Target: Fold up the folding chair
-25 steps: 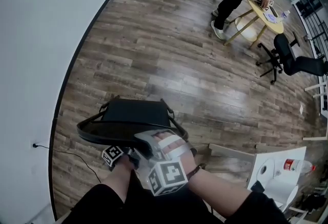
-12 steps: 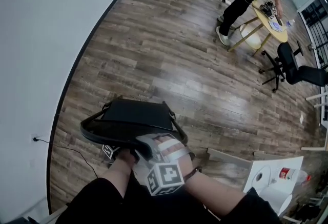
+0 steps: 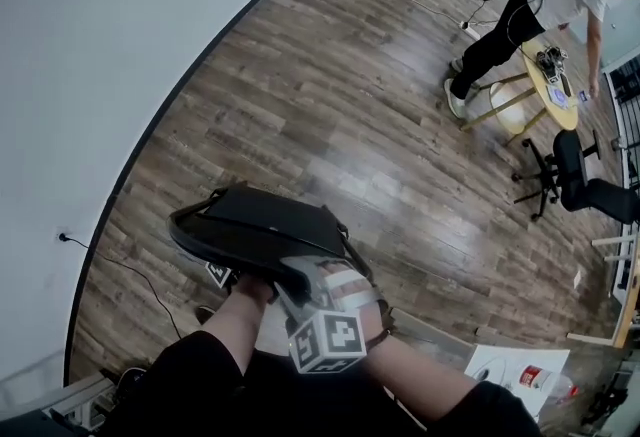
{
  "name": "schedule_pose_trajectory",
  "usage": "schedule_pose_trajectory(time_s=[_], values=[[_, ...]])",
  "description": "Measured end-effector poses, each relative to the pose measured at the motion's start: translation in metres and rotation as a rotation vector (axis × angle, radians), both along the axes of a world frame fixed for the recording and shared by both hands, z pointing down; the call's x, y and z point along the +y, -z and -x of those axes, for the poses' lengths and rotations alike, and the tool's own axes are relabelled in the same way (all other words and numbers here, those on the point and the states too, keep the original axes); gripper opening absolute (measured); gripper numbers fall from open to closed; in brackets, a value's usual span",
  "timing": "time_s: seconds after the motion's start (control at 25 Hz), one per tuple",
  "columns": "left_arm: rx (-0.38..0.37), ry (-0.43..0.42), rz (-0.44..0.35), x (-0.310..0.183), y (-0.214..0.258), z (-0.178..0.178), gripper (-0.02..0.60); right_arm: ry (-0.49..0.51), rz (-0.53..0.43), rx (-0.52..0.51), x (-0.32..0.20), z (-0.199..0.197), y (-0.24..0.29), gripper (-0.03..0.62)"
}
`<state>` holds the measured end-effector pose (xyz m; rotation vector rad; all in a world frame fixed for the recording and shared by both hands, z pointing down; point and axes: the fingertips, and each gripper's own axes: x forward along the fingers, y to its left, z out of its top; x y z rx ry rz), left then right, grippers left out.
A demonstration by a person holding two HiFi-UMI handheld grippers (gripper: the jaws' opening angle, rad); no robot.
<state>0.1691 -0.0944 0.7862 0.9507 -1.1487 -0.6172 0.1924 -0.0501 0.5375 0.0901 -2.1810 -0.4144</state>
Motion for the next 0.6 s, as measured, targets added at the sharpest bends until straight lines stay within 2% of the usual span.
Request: schedule_pose_trajectory(time_s=[0.32, 0.48, 0.52, 0.6], values=[[0.001, 0.043, 0.03, -0.016, 0.005, 0.0, 0.147, 0.044, -0.002, 0.023, -0.006, 0.001, -0.003, 0.109], [0.002, 0.066, 0.045, -0.025, 0.008, 0.001, 0.179, 0.05, -0.03, 0.032, -0.006, 0.001, -0.006, 0.109], [0.002, 0.07, 0.048, -0.027, 0.009, 0.001, 0.219, 0.049, -0.035, 0.031, -0.008, 0.001, -0.005, 0.109], [0.001, 0.076, 0.048, -0.028, 0.01, 0.0, 0.232, 0.046, -0.036, 0.029, -0.011, 0.001, -0.005, 0.109]])
